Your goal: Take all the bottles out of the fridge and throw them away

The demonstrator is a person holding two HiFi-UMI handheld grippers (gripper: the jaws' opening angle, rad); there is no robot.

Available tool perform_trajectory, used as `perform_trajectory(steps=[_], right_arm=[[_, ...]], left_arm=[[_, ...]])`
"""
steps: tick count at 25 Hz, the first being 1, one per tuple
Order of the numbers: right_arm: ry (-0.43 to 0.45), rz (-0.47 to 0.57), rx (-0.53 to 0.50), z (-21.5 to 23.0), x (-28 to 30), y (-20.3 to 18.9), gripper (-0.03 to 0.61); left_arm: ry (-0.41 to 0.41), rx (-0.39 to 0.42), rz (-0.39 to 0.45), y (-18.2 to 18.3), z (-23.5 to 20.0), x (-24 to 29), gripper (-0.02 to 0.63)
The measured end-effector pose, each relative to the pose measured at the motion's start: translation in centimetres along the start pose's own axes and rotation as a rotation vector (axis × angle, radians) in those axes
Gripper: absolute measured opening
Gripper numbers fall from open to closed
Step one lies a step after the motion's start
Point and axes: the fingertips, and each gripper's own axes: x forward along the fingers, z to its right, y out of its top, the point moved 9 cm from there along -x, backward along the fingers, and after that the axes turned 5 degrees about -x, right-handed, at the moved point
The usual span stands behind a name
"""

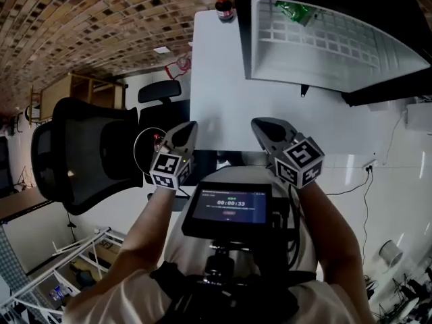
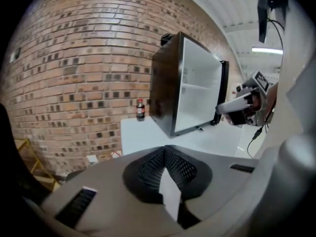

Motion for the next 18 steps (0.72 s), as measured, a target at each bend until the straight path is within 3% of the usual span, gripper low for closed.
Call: perform_trajectory(steps=[7,13,18], right_arm=[[-0.079,0.065,0.007,3.8,-5.1,0.8,0.003],[-0.140,0.123,0.019,6.0,-8.8,1.1,0.003],[-0.175,0.158,0.021,7.2,-11.6,1.1,0.003]], left_arm=[[-0.145,-0.001,0.107,6.1,6.1,5.1,0.003],[-0.280,0.125,0.113,10.1,12.1,8.0,0.003],[-0.346,0.088,0.115,11.6,15.1,9.5,0.003]])
